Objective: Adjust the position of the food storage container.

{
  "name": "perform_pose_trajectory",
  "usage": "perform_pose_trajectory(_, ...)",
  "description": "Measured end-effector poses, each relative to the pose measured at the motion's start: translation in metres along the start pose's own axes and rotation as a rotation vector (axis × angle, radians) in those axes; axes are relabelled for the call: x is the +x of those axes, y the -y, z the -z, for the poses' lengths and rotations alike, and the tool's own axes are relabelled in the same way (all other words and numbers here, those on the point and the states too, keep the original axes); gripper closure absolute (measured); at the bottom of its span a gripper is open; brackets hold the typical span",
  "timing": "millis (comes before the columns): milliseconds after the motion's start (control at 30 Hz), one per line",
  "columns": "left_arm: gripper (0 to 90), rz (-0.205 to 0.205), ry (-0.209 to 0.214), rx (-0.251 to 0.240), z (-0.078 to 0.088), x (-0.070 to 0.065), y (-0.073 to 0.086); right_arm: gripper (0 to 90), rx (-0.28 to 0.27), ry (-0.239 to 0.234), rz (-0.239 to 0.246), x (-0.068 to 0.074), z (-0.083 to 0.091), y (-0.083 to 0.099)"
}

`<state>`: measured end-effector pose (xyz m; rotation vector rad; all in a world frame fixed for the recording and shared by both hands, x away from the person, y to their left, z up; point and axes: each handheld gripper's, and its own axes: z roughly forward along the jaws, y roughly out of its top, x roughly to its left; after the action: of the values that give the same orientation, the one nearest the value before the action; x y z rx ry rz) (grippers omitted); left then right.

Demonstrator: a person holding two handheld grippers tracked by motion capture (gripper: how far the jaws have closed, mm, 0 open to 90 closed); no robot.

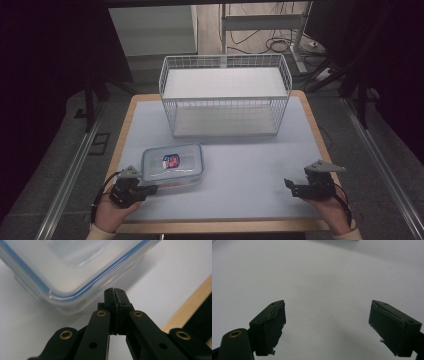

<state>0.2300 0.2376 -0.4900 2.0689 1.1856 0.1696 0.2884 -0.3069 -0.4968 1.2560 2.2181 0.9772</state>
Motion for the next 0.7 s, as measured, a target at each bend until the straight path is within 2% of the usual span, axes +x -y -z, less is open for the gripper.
perform_pose_trajectory(67,89.8,0.018,0.000,-0.058,0.016,0.005,-0.004,14.1,-0.002,0.001,0.005,0.001,0.000,-0.001)
perform_pose_trajectory(167,89.8,0.080,-0.054,-0.123,0.031,0.023,-0.003,14.1,0.000,-0.002,0.007,0.002,0.000,-0.001)
perform_pose_trajectory(233,89.8,0.100,-0.099,-0.139,0.035,0.035,-0.001,14.4,0.000,0.001,0.006,0.002,0.000,-0.001)
perform_pose_trajectory(367,89.9,0.155,-0.149,-0.123,0.031,0.064,0.002,14.4,0.001,0.003,0.001,0.000,0.000,-0.001)
perform_pose_trajectory(400,89.9,0.172,-0.146,-0.117,0.027,0.070,0.002,14.4,0.001,0.003,0.001,0.000,-0.001,-0.001)
perform_pose_trajectory(433,89.8,0.172,-0.146,-0.117,0.027,0.070,0.002,14.4,0.002,0.003,0.001,0.000,-0.001,0.000)
perform_pose_trajectory(467,89.9,0.196,-0.147,-0.111,0.019,0.082,0.000,14.4,0.002,0.005,0.001,0.000,-0.001,-0.001)
perform_pose_trajectory(533,89.9,0.224,-0.139,-0.126,0.012,0.089,-0.002,14.4,0.001,0.006,0.000,0.000,0.000,-0.001)
perform_pose_trajectory(633,89.9,0.223,-0.151,-0.091,0.001,0.094,-0.005,14.4,0.000,0.010,-0.002,-0.001,0.000,0.000)
perform_pose_trajectory(700,89.9,0.228,-0.137,-0.076,-0.005,0.096,-0.006,14.4,0.000,0.012,-0.005,-0.001,0.000,0.000)
